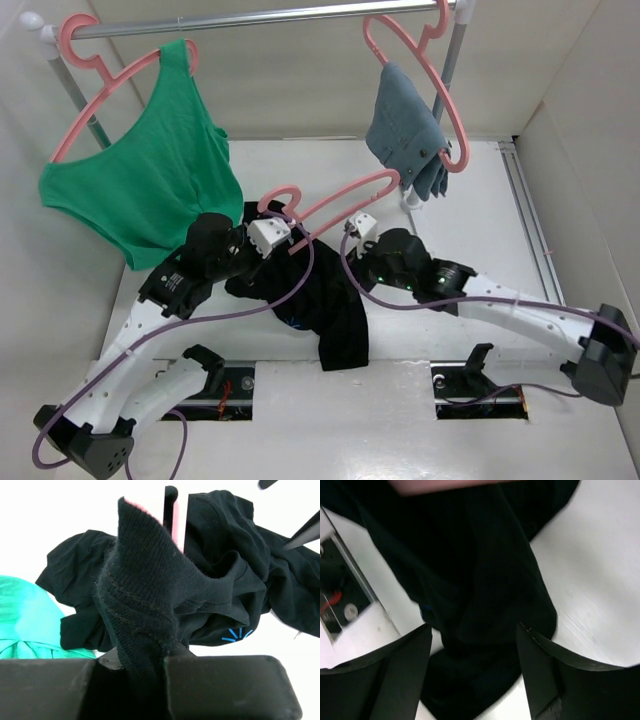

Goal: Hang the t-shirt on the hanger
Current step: Place tshirt on hanger

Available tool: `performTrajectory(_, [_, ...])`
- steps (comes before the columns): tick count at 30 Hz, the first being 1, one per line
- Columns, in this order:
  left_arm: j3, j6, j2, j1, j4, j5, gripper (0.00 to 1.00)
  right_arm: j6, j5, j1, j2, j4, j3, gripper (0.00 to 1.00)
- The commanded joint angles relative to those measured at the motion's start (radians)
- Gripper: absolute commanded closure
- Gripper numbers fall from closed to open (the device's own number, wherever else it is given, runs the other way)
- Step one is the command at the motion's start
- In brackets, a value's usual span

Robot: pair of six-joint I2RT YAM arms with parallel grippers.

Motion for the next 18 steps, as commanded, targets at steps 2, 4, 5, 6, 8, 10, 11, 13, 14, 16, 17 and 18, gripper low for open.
performTrajectory(2, [0.034, -0.054, -0.006, 0.004, 0.068, 0.036, 1.00, 0.045, -0.010, 0.004, 0.089, 0.327, 0.034, 0.30])
performTrajectory(4, [0.043, -0.054, 0.003, 0.004, 0.068, 0.036, 1.00, 0.059, 0.044, 0.004, 0.132, 0.365, 0.044, 0.38])
performTrajectory(5, [0.043, -0.065, 0.003, 0.004, 0.068, 0.045, 1.00, 0.080, 0.062, 0.004, 0.146, 0.375, 0.044, 0.41])
performTrajectory(6, [0.053, -0.065, 0.003, 0.004, 0.078, 0.045, 1.00, 0.080, 0.105, 0.014, 0.158, 0.375, 0.044, 0.45])
performTrajectory(8, [0.066, -0.076, 0.003, 0.004, 0.078, 0.055, 1.00, 0.109, 0.140, 0.014, 0.201, 0.375, 0.035, 0.57])
performTrajectory(10, [0.078, -0.103, 0.003, 0.004, 0.078, 0.073, 1.00, 0.118, 0.149, 0.014, 0.226, 0.375, 0.021, 0.68])
performTrajectory(11, [0.078, -0.103, 0.003, 0.004, 0.078, 0.073, 1.00, 0.119, 0.150, 0.003, 0.226, 0.375, 0.003, 0.92])
performTrajectory(13, [0.089, -0.114, 0.003, 0.013, 0.078, 0.082, 1.00, 0.160, 0.178, -0.008, 0.188, 0.375, -0.037, 1.00])
performTrajectory(14, [0.089, -0.114, -0.006, 0.013, 0.078, 0.082, 1.00, 0.171, 0.194, -0.028, 0.154, 0.375, -0.065, 1.00])
performTrajectory(16, [0.080, -0.070, -0.029, 0.013, 0.049, 0.093, 1.00, 0.217, 0.234, -0.092, 0.014, 0.356, -0.168, 1.00])
performTrajectory(17, [0.080, -0.044, -0.038, 0.013, 0.038, 0.108, 1.00, 0.235, 0.234, -0.092, -0.039, 0.338, -0.201, 1.00])
performTrajectory(18, [0.066, -0.009, -0.048, 0.013, 0.023, 0.134, 1.00, 0.250, 0.234, -0.159, -0.145, 0.286, -0.258, 1.00])
